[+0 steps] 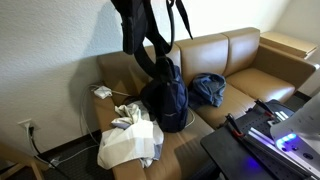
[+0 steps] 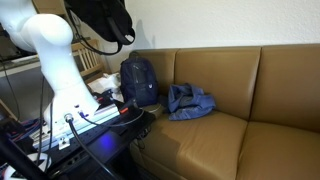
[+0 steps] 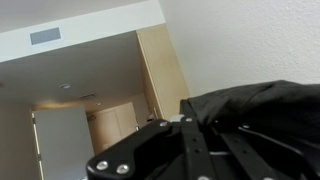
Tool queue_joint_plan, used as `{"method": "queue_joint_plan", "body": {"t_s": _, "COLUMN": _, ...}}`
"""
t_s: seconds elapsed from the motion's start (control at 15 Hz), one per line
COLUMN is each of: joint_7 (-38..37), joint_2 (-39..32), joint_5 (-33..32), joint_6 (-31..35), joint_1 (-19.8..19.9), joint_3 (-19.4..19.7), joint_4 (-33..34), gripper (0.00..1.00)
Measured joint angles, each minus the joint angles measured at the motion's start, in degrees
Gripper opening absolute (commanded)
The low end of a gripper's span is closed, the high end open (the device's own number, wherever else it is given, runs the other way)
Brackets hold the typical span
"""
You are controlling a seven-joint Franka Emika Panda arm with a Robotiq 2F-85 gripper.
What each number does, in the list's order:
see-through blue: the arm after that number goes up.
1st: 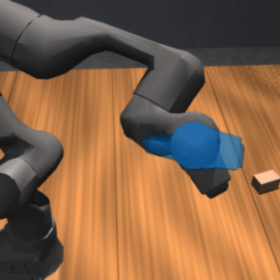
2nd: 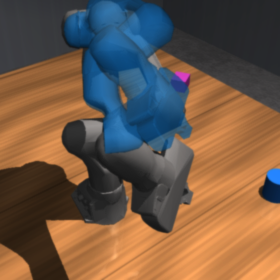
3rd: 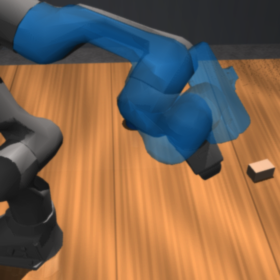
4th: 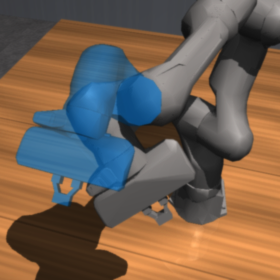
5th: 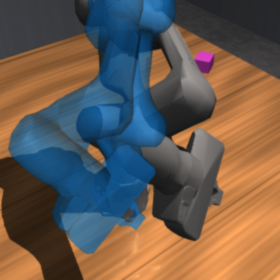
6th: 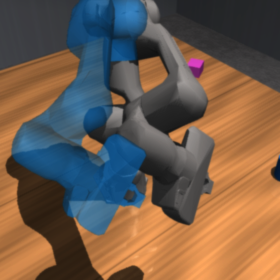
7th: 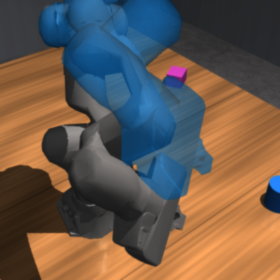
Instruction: Arrange the cloth and the bags on the table
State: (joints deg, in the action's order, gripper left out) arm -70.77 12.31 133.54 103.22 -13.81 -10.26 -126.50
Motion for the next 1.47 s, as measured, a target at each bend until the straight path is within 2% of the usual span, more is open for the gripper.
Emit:
{"method": "queue_joint_plan", "body": {"t_s": 0.13, "joint_7": 1.3, "joint_2": -1.0, "joint_5": -0.9, "joint_6": -4.7, "joint_1": 0.3, "joint_3": 0.9, "joint_4": -1.0, "gripper": 0.02}}
{"method": "queue_joint_plan", "body": {"t_s": 0.4, "joint_7": 7.9, "joint_2": -5.6, "joint_5": 0.9, "joint_6": -21.9, "joint_1": 1.8, "joint_3": 4.3, "joint_4": -4.6, "gripper": 0.02}}
{"method": "queue_joint_plan", "body": {"t_s": 0.6, "joint_7": 12.0, "joint_2": -10.4, "joint_5": 3.3, "joint_6": -34.3, "joint_1": 3.2, "joint_3": 5.7, "joint_4": -10.3, "gripper": 0.02}}
{"method": "queue_joint_plan", "body": {"t_s": 0.8, "joint_7": 14.5, "joint_2": -15.0, "joint_5": 3.3, "joint_6": -42.2, "joint_1": 5.4, "joint_3": 6.4, "joint_4": -16.7, "gripper": 0.02}}
{"method": "queue_joint_plan", "body": {"t_s": 0.93, "joint_7": 15.2, "joint_2": -16.9, "joint_5": 2.9, "joint_6": -43.9, "joint_1": 7.2, "joint_3": 7.0, "joint_4": -19.8, "gripper": 0.02}}
{"method": "queue_joint_plan", "body": {"t_s": 1.13, "joint_7": 15.5, "joint_2": -17.9, "joint_5": 2.8, "joint_6": -42.6, "joint_1": 9.7, "joint_3": 8.1, "joint_4": -22.9, "gripper": 0.02}}
{"method": "queue_joint_plan", "body": {"t_s": 1.27, "joint_7": 15.7, "joint_2": -17.6, "joint_5": 3.4, "joint_6": -38.1, "joint_1": 10.7, "joint_3": 8.5, "joint_4": -24.2, "gripper": 0.02}}
{"method": "queue_joint_plan", "body": {"t_s": 1.47, "joint_7": 15.2, "joint_2": -17.3, "joint_5": 5.6, "joint_6": -27.6, "joint_1": 11.4, "joint_3": 8.6, "joint_4": -25.2, "gripper": 0.02}}
